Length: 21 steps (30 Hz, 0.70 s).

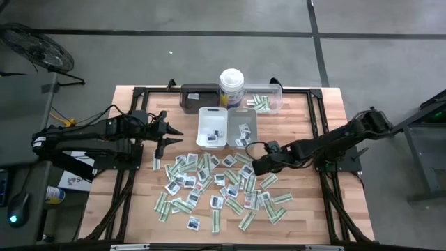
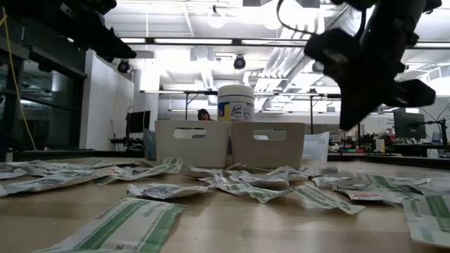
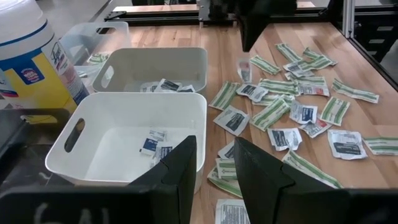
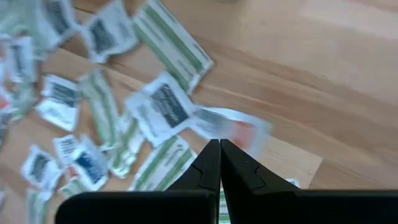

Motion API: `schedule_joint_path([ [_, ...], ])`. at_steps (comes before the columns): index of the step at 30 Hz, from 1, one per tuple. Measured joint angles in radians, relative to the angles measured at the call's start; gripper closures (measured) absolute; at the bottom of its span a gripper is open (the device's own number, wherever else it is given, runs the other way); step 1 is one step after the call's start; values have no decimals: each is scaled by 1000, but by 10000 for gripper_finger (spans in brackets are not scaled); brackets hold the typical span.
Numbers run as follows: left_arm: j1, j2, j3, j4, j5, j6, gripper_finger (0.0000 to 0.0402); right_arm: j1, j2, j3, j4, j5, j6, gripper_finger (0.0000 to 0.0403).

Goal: Pick & Place First Aid Supplies
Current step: Put the ointment into the black transparent bin

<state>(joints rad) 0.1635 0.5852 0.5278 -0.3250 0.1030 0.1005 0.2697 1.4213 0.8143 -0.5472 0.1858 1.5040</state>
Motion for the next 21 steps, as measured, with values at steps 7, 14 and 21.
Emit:
schedule_joint_path([
  [7,0,0,0,0,1,0,296,-1,-75,1,-2,40,-75,403],
  [14,0,2,0,1,-4,-3,296,-1,-34,1,55,-5,-278,395],
  [21,0,2,0,0,-4,-7,296,-3,4,1,75,-105,-708,304],
])
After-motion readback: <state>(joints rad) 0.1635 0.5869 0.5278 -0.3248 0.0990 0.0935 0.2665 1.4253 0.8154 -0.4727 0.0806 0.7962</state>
